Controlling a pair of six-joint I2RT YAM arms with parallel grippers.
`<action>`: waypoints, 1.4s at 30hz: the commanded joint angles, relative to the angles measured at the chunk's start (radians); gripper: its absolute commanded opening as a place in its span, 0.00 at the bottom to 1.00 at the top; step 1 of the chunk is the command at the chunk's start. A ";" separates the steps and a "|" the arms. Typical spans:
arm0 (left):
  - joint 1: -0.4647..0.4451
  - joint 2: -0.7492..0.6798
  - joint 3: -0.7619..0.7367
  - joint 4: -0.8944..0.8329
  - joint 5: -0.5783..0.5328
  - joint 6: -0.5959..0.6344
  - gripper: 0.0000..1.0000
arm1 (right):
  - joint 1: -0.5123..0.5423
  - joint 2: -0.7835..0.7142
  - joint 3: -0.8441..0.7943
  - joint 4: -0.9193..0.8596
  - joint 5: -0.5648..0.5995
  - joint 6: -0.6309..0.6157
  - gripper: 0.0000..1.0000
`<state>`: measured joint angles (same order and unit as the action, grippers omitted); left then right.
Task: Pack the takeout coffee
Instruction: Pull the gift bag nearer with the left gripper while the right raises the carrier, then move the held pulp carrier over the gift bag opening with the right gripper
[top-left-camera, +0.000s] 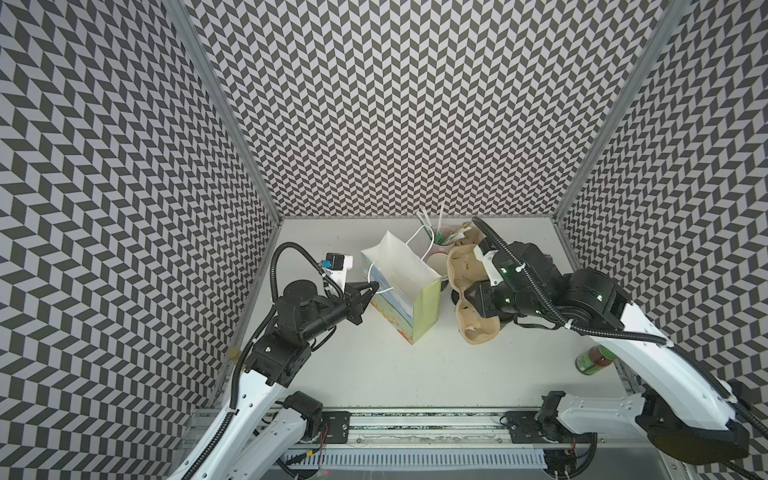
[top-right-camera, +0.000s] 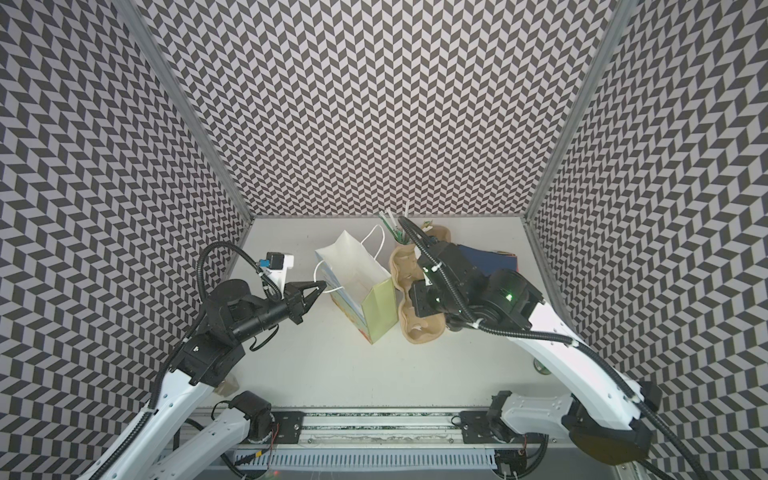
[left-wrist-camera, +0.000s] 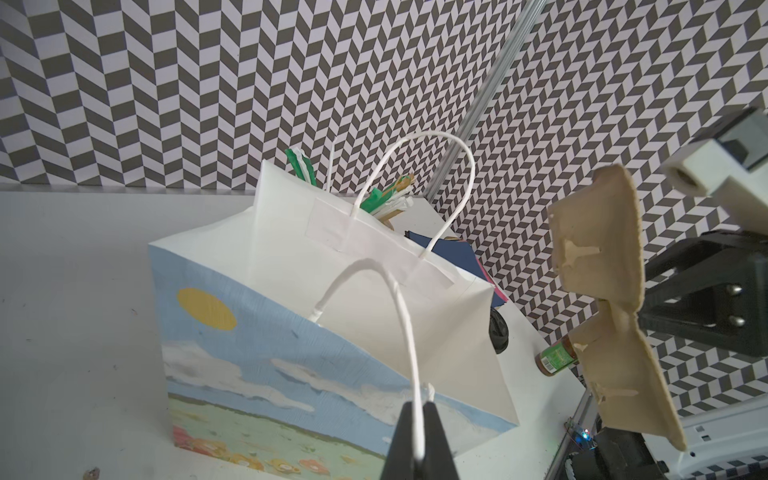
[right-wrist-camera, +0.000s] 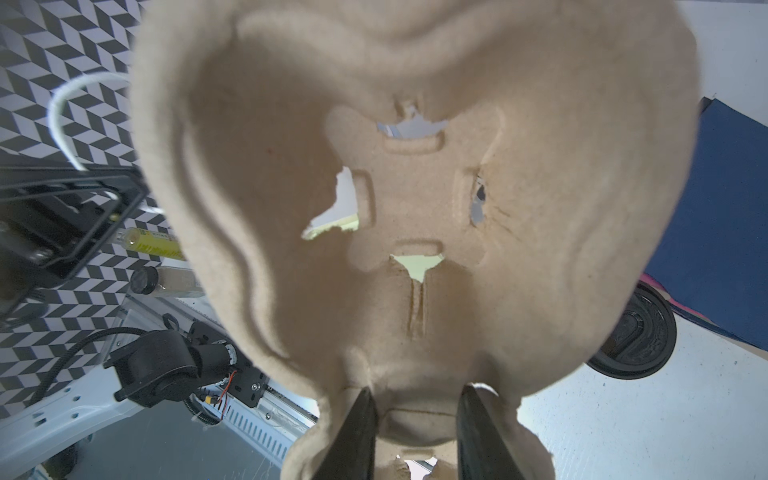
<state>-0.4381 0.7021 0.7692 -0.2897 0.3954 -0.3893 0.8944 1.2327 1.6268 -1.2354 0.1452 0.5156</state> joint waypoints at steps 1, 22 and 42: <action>0.002 -0.013 -0.042 0.001 0.001 0.033 0.00 | 0.019 0.022 0.049 -0.001 0.019 -0.006 0.31; -0.010 -0.062 -0.071 -0.003 -0.054 0.040 0.00 | 0.143 0.265 0.418 -0.004 0.090 -0.041 0.31; -0.023 -0.077 -0.074 -0.008 -0.086 0.052 0.00 | 0.144 0.529 0.661 0.132 0.113 -0.193 0.31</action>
<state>-0.4561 0.6365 0.7033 -0.2932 0.3222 -0.3557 1.0321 1.7477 2.2623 -1.1824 0.2367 0.3641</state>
